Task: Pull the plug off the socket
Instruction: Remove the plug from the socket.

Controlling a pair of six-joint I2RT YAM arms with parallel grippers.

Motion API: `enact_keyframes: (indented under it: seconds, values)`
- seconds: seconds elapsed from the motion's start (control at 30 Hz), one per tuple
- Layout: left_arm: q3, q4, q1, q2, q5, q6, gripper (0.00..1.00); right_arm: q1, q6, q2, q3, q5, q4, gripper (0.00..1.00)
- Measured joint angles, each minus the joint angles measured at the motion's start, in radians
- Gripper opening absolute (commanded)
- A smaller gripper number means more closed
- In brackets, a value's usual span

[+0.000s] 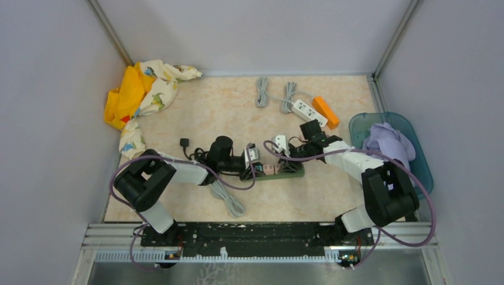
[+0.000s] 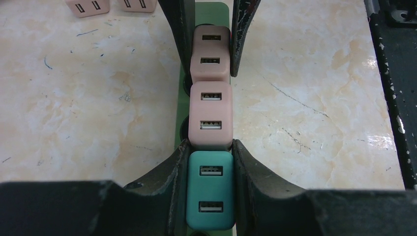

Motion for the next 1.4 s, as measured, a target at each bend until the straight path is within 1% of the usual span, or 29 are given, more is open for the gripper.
enact_keyframes:
  seconds: [0.1,0.2,0.4,0.5,0.57,0.73,0.9,0.97,1.2,1.3,1.4]
  values:
    - [0.002,0.0,0.002,0.0,0.001,-0.002,0.01,-0.002,0.025,-0.008,0.0,0.008,0.007,0.0]
    - [0.003,0.0,0.002,0.0,0.0,-0.002,0.01,-0.017,0.014,-0.01,0.0,0.004,-0.002,0.0]
    - [0.011,0.0,0.0,0.007,0.007,-0.002,0.01,-0.029,-0.116,-0.015,0.004,-0.031,-0.069,0.0]
    - [0.011,-0.003,-0.002,0.007,0.012,-0.002,0.01,-0.023,-0.156,-0.014,0.004,-0.046,-0.096,0.0]
    - [0.011,-0.007,-0.002,0.007,0.016,-0.003,0.01,-0.006,-0.138,-0.014,0.004,-0.032,-0.084,0.0]
    - [0.011,-0.007,0.003,0.007,0.019,-0.006,0.01,0.006,-0.006,-0.014,0.003,0.004,-0.019,0.0]
    - [0.014,-0.006,0.005,0.007,0.018,-0.006,0.01,-0.024,0.062,-0.014,0.0,-0.004,0.006,0.0]
    - [0.018,-0.002,0.004,0.009,0.016,-0.004,0.01,-0.045,0.042,-0.014,0.0,-0.034,-0.001,0.0]
    - [0.025,-0.003,0.0,0.014,0.024,-0.005,0.01,-0.066,-0.149,-0.015,0.001,-0.109,-0.097,0.0]
    - [0.025,-0.007,-0.001,0.015,0.027,-0.006,0.01,-0.047,-0.145,-0.015,0.002,-0.098,-0.09,0.0]
    - [0.025,-0.01,0.001,0.015,0.03,-0.009,0.01,-0.027,-0.082,-0.019,0.001,-0.067,-0.053,0.0]
